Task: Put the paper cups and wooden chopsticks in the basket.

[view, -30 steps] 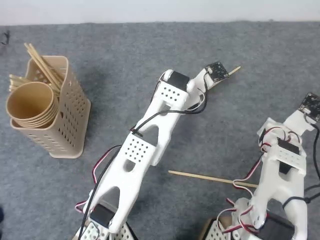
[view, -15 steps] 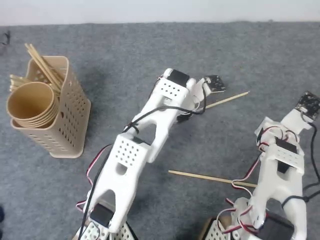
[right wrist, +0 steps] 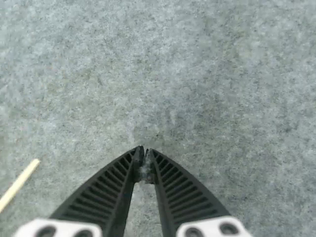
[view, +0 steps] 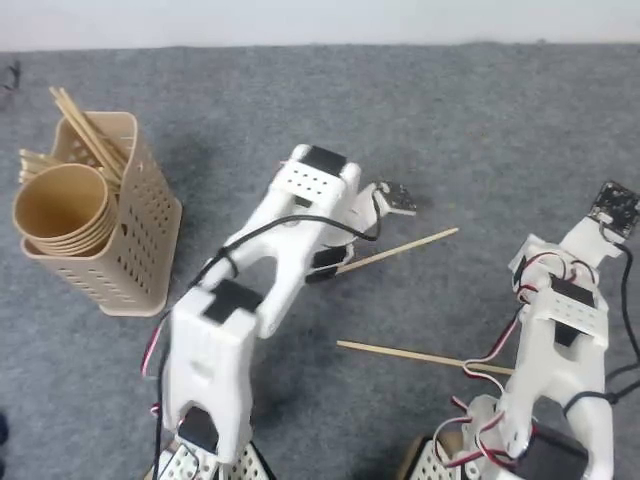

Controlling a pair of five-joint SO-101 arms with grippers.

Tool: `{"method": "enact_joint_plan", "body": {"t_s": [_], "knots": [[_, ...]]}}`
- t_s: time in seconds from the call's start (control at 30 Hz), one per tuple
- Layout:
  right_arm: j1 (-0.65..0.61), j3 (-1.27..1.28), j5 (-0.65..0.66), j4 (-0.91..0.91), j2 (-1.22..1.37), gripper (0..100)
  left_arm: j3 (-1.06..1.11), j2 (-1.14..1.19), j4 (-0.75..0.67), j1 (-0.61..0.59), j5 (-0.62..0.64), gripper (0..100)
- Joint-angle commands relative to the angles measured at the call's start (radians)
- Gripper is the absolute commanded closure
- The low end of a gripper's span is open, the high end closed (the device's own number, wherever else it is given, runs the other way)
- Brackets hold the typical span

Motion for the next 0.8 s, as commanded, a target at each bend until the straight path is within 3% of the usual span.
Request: {"method": "enact_joint_plan", "body": {"t_s": [0.0, 0.1, 0.33, 0.57, 0.77], "knots": [[-0.004, -0.015, 0.015, -0.016, -0.035, 99.1, 0.021, -0.204, 0.017, -0.011, 0.011, 98], [-0.001, -0.015, 0.015, -0.016, -0.035, 99.1, 0.027, -0.262, -0.041, -0.011, 0.064, 97], [-0.001, -0.015, 0.015, -0.016, -0.035, 99.1, 0.068, -0.265, -0.192, -0.002, 0.178, 79], [-0.001, -0.015, 0.015, -0.016, -0.035, 99.1, 0.24, -0.264, -0.459, 0.106, 0.181, 79], [-0.004, -0.015, 0.015, -0.016, -0.035, 99.1, 0.269, -0.201, -0.542, 0.173, 0.184, 79]]}}
